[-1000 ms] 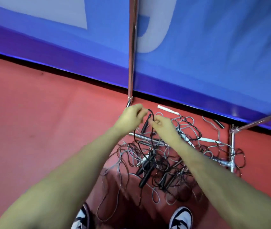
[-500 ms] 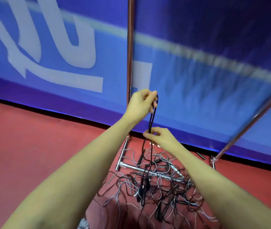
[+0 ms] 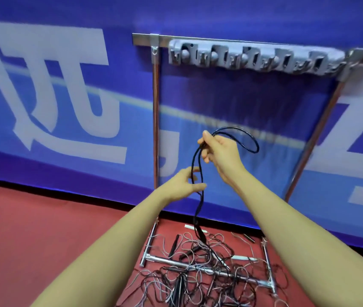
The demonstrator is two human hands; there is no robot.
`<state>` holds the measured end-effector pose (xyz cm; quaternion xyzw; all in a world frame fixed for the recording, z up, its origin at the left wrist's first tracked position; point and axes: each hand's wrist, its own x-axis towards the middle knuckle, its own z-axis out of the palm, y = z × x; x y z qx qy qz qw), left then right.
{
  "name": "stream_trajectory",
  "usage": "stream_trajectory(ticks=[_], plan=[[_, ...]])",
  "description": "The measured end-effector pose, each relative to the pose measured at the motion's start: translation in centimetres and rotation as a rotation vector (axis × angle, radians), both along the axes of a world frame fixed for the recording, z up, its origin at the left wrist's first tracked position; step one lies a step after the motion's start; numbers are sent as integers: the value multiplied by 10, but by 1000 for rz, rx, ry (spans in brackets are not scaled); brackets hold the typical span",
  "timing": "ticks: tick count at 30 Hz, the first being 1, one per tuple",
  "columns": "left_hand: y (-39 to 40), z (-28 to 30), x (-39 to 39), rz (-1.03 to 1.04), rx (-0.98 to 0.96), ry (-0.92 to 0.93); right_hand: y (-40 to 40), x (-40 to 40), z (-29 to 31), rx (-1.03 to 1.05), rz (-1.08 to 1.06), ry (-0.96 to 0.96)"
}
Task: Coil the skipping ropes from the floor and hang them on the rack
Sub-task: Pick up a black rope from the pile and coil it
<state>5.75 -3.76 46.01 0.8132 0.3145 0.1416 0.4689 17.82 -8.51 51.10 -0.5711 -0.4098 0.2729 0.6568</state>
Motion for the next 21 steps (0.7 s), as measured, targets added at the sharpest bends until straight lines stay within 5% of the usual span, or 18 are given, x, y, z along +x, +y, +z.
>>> stream_trajectory(ticks=[8,10,15,21], plan=[[-12,37,13,101,125,-203,-29,14,21,83,62,160],[-13,40,12,170,102,-263,-40,22,2,-63,120,76],[-16,58,13,231,52,-342,-67,13,-40,-526,308,-496],[-17,70,6,224,-177,-429,-68,-9,-49,-361,152,-323]])
